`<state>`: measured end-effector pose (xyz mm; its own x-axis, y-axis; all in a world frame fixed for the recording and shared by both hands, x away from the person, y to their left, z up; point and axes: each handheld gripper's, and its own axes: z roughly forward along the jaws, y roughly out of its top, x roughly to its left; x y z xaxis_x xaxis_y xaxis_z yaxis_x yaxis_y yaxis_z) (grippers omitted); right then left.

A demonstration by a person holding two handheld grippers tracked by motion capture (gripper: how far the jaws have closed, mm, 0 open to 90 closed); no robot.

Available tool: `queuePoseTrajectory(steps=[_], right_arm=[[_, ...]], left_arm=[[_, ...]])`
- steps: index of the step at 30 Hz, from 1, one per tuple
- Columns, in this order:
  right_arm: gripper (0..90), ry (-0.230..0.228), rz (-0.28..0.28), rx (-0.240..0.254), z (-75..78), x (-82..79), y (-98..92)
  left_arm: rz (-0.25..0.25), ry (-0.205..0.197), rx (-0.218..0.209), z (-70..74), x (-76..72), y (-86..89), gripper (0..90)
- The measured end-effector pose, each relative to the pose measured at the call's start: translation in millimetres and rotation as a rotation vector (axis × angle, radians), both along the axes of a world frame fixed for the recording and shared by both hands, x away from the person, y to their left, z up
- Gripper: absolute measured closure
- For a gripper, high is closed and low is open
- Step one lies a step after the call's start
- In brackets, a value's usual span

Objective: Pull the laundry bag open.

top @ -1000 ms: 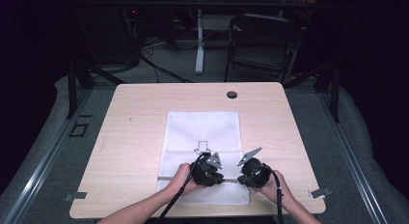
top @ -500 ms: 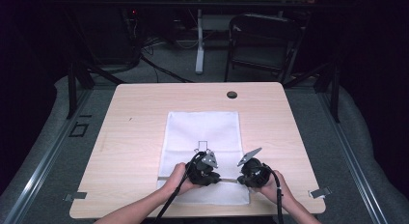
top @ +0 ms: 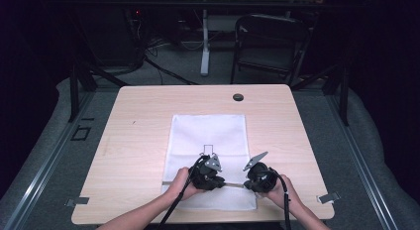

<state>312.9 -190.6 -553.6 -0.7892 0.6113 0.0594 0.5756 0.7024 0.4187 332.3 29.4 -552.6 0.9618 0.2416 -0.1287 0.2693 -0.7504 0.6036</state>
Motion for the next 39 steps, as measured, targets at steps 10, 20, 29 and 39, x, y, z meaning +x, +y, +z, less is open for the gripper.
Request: queuePoseTrajectory(steps=[10, 20, 29, 39], right_arm=[[90.0, 0.025, -0.006, -0.020, 1.5, 1.6, -6.1], [90.0, 0.031, -0.001, -0.017, 1.8, 2.2, -7.9], [90.0, 0.027, 0.004, -0.026, 1.9, 2.2, -8.0], [90.0, 0.020, 0.001, -0.026, 1.7, 1.5, -7.3]], left_arm=[[-0.007, 0.008, -0.007, -1.8, -1.3, -8.6, 81.5], [-0.015, 0.005, -0.006, -0.6, -1.7, -8.0, 81.6], [-0.005, 0.019, -0.015, 0.4, -0.4, -0.7, 81.6], [-0.007, 0.016, -0.012, 2.5, -0.4, 6.0, 81.6]])
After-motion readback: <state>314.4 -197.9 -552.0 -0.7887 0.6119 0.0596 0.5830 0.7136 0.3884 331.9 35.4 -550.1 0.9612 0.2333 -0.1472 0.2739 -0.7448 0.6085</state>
